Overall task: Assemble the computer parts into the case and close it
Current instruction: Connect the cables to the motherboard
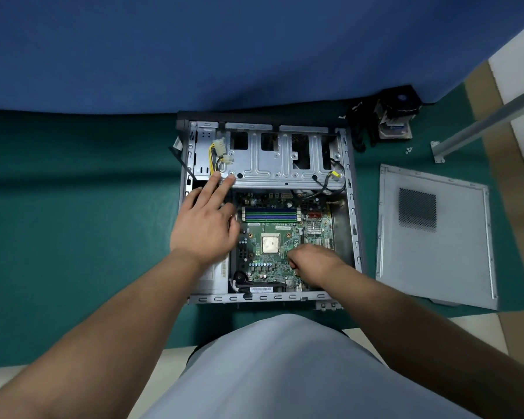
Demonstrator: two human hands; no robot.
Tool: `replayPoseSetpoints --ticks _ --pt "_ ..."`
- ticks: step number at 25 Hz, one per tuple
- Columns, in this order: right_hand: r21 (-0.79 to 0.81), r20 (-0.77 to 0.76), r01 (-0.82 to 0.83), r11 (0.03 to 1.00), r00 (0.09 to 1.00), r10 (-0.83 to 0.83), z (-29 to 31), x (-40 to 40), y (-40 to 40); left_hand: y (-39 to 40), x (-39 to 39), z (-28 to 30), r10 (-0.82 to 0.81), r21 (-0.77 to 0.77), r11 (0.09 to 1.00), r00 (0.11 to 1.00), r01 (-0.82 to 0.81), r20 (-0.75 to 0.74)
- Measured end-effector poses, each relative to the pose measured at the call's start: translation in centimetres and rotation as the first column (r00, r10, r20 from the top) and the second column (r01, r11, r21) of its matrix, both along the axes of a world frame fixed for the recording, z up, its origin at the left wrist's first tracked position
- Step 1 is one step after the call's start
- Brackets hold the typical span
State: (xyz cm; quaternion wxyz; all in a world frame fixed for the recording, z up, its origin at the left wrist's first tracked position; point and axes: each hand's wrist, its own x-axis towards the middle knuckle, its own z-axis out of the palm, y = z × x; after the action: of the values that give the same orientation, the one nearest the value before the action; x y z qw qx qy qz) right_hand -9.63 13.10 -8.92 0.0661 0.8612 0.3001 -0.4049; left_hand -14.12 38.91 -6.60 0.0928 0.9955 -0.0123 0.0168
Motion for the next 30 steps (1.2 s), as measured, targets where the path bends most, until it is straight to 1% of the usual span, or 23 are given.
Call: replayPoseSetpoints --ticks 2,3,4,6,8,10,11,12,13,15,17,20,23,26,28,30 --pt "0.03 -0.009 0.016 0.999 1.0 -0.016 1.1 -0.2 0.3 0.0 0.0 0.1 0.01 -0.005 1.0 1.0 -0.01 -0.019" --pt "0.089 -0.023 0.067 0.994 0.998 -0.066 2.0 0.0 0.4 0.0 0.0 0.2 0.015 -0.002 1.0 0.999 -0.015 -0.03" --pt "0.178 -0.012 0.131 0.975 0.991 -0.13 3.1 0.5 0.5 0.0 0.1 0.3 0.016 0.005 1.0 0.999 -0.015 -0.037" --pt "0.382 0.094 0.225 0.896 0.955 -0.28 5.7 1.8 0.1 0.0 0.1 0.4 0.016 0.014 1.0 0.999 -0.016 -0.04" --pt "0.566 0.218 0.276 0.777 0.859 -0.464 8.2 4.2 -0.7 -0.1 0.1 0.3 0.015 0.017 1.0 1.0 -0.015 -0.028" --pt "0.667 0.285 0.303 0.68 0.74 -0.61 9.9 7.2 -1.6 -0.1 0.0 0.3 0.017 0.017 1.0 1.0 -0.017 -0.02" --pt "0.673 0.303 0.321 0.666 0.702 -0.644 10.3 8.7 -2.1 -0.1 0.0 0.3 0.018 0.016 1.0 1.0 -0.018 -0.017" --pt "0.651 0.315 0.34 0.679 0.692 -0.649 10.5 10.0 -2.4 -0.1 0.0 0.2 0.018 0.012 1.0 1.0 -0.018 -0.016" --pt "0.606 0.321 0.356 0.711 0.708 -0.628 10.3 11.0 -2.6 -0.1 0.0 0.2 0.018 0.01 1.0 1.0 -0.018 -0.016" --pt "0.509 0.31 0.353 0.785 0.776 -0.55 9.7 12.1 -2.8 -0.2 0.0 0.2 0.018 0.01 1.0 1.0 -0.018 -0.012" --pt "0.482 0.305 0.329 0.812 0.806 -0.508 8.9 12.3 -2.7 -0.1 0.1 0.1 0.015 0.013 1.0 1.0 -0.015 0.001" --pt "0.543 0.292 0.335 0.77 0.784 -0.548 8.4 12.1 -2.9 0.0 0.3 0.1 0.003 0.022 1.0 1.0 -0.003 0.004" --pt "0.643 0.202 0.366 0.672 0.766 -0.61 8.6 10.8 -3.3 0.0 0.3 0.3 -0.001 0.011 1.0 1.0 0.001 -0.022" --pt "0.672 0.127 0.401 0.623 0.766 -0.63 8.5 7.9 -3.5 -0.1 0.1 0.6 0.006 -0.027 1.0 1.0 -0.007 -0.026" --pt "0.677 0.063 0.44 0.59 0.764 -0.642 8.2 5.8 -3.4 -0.2 -0.1 0.9 -0.02 -0.042 0.999 1.0 0.021 0.024" --pt "0.678 0.045 0.46 0.574 0.753 -0.656 7.8 4.3 -3.2 -1.2 -0.2 1.3 -0.124 -0.112 0.984 0.986 0.136 0.11"
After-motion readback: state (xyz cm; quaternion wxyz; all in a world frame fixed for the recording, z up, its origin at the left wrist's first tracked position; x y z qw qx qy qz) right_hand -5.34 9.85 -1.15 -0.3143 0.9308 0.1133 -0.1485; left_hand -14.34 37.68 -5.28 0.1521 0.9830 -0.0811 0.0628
